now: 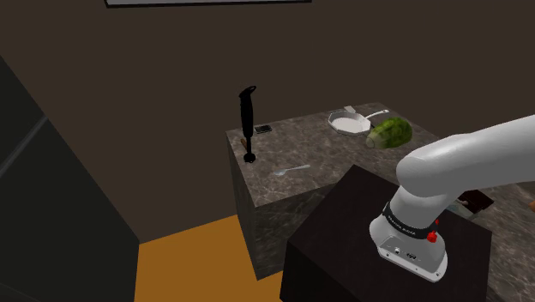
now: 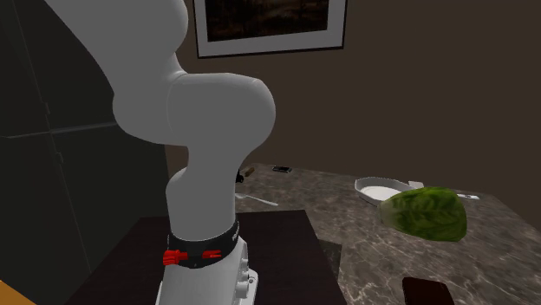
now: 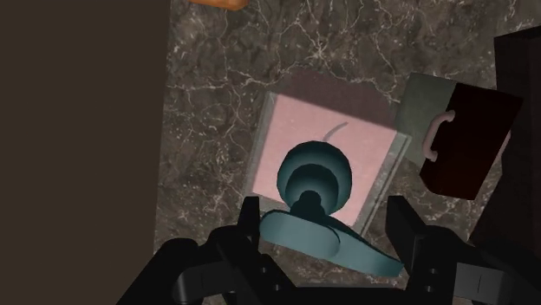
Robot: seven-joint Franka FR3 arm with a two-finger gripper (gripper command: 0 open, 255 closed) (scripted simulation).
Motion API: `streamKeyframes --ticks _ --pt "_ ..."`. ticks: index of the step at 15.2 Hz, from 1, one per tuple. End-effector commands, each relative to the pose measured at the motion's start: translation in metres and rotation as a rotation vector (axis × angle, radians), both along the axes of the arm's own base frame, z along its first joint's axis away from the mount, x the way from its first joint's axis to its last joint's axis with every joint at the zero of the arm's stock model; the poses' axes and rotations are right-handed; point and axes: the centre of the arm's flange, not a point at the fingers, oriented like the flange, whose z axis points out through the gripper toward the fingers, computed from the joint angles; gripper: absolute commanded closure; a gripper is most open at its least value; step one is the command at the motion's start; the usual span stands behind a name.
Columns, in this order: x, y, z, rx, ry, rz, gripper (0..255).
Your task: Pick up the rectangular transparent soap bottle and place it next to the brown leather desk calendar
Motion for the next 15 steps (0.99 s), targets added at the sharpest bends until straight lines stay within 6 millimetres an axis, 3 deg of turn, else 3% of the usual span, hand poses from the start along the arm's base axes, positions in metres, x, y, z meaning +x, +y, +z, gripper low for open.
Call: streamKeyframes --ticks 1,15 --pt "-0.001 0.000 -0.010 0.000 0.000 0.000 255" --pt "-0.001 0.000 -0.084 0.000 0.000 0.000 255"
